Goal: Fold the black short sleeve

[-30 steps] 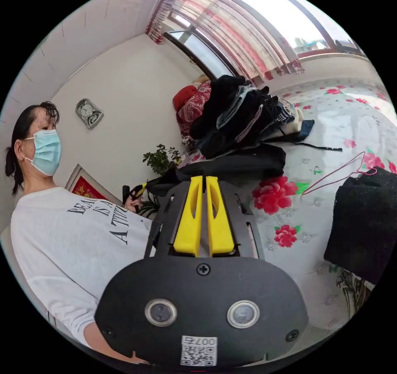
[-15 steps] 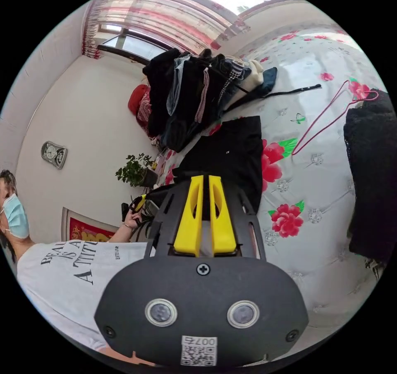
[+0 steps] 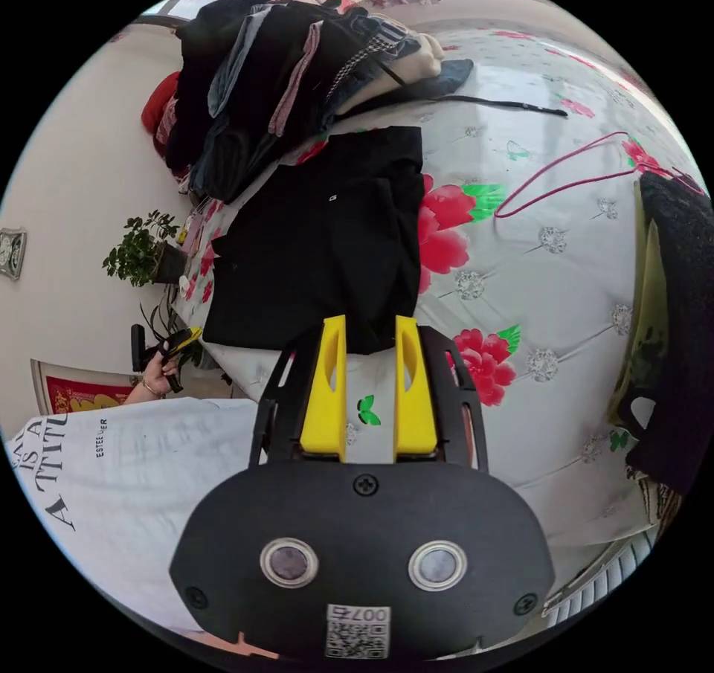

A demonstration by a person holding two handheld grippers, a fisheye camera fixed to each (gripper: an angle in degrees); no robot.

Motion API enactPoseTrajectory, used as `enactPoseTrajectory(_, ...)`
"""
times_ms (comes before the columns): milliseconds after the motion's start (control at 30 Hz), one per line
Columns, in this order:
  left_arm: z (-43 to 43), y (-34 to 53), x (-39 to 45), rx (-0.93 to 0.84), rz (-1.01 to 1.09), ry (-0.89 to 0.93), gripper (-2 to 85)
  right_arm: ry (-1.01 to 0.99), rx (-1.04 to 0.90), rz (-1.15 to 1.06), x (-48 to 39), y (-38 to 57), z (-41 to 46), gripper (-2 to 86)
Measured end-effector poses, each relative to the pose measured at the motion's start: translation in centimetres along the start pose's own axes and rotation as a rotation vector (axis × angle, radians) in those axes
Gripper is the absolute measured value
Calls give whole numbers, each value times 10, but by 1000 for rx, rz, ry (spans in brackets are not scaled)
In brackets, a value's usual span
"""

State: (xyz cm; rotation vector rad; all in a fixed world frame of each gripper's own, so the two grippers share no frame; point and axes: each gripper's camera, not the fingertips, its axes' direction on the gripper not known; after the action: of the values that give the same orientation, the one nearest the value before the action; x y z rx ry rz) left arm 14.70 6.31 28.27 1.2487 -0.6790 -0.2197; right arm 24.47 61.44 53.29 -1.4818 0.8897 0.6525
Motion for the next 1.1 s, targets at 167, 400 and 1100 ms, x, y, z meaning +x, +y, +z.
enactPoseTrajectory(167,26,-18,34,-71,84,-160,34,47,-95,-48,-30,-42,7,37)
enactPoseTrajectory(400,8,-40,53,-161,156,-157,-7,-4,-155,-108,-62,-57,-36,0)
enactPoseTrajectory(1100,-66,-76,-3,105,-36,-4,83,403,-269,-372,-208,-55,-56,4)
